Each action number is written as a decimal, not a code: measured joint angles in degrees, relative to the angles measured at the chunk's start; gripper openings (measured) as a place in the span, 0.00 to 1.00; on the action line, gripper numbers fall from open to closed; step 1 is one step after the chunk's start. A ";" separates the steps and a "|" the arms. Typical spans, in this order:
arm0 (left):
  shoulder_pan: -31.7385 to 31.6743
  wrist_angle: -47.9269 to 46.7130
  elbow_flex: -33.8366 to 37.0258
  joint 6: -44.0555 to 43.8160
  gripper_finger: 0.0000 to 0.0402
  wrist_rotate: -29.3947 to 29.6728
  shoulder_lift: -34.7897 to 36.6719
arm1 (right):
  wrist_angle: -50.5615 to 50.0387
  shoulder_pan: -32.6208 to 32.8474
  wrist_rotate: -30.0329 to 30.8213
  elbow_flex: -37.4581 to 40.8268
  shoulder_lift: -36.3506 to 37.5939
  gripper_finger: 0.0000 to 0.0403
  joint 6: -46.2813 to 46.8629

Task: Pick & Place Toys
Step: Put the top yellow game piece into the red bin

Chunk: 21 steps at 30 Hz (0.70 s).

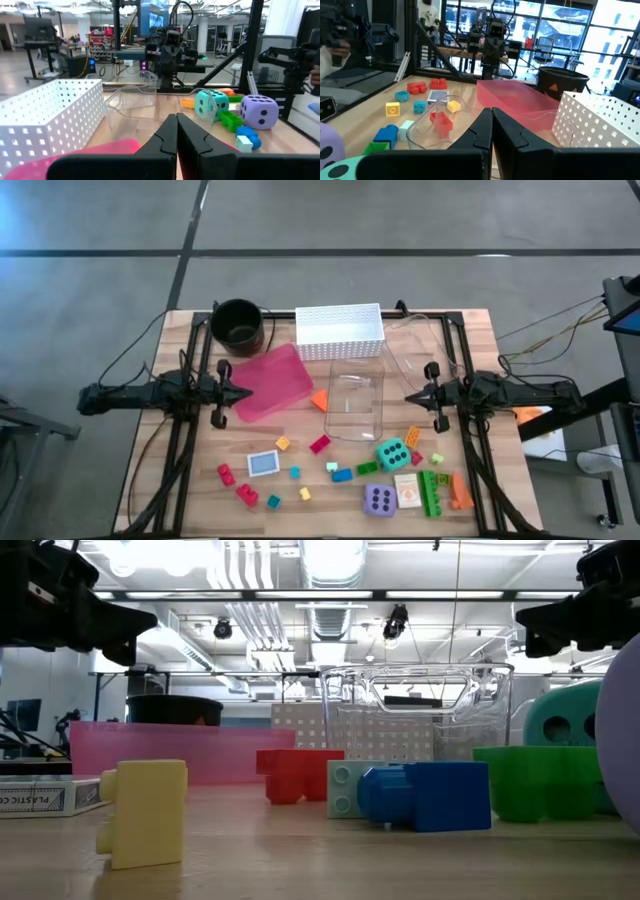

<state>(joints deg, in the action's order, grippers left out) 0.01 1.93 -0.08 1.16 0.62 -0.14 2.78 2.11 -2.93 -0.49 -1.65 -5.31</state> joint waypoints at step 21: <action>0.00 11.35 0.02 -2.72 0.08 3.35 -0.09 | 6.96 0.00 0.57 -0.01 -2.55 0.02 0.20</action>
<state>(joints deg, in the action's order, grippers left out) 0.01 13.28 -0.05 -1.56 3.97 -0.23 9.74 2.11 -2.37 -0.50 -4.20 -5.10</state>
